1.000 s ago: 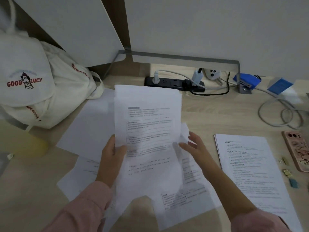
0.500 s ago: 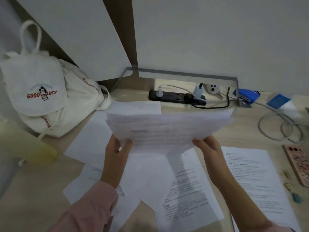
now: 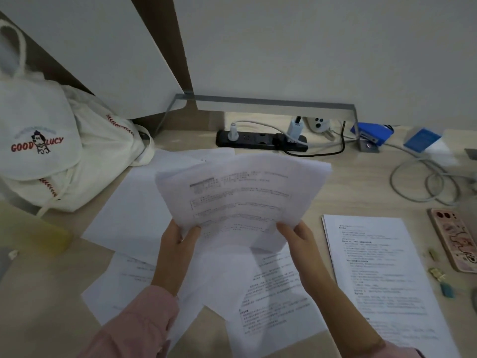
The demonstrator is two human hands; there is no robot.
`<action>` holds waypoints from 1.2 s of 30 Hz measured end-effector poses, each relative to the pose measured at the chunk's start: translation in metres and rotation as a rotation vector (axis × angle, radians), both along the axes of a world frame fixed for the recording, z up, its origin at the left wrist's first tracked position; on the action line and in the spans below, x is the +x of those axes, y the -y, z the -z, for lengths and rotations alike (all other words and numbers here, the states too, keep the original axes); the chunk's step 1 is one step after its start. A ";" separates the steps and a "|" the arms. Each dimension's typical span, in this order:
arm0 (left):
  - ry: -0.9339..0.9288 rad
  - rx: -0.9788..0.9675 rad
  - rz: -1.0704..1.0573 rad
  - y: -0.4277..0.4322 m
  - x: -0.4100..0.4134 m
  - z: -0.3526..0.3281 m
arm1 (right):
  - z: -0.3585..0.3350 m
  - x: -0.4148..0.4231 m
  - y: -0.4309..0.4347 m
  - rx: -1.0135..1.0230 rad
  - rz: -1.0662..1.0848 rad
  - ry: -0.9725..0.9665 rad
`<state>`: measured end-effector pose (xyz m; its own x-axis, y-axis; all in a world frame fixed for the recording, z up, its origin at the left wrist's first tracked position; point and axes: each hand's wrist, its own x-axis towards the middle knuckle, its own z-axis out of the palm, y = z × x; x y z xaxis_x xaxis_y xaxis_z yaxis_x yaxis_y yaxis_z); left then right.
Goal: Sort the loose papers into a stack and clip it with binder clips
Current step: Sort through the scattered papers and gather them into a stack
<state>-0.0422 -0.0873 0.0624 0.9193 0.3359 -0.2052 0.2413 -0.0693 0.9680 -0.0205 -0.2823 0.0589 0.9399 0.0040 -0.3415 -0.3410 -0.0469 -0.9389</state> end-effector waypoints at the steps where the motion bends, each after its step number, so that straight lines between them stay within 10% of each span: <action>1: 0.011 -0.002 0.003 0.003 0.002 0.000 | 0.000 0.000 0.005 -0.002 0.005 0.004; 19: -0.367 0.027 0.445 0.227 -0.008 0.063 | 0.052 -0.048 0.256 -0.507 0.245 -0.298; 26: -0.427 0.295 0.327 0.282 -0.010 0.097 | 0.077 -0.044 0.296 -0.776 0.181 -0.237; 36: -0.482 0.045 0.297 0.291 -0.018 0.094 | 0.083 -0.039 0.299 -0.825 0.067 -0.284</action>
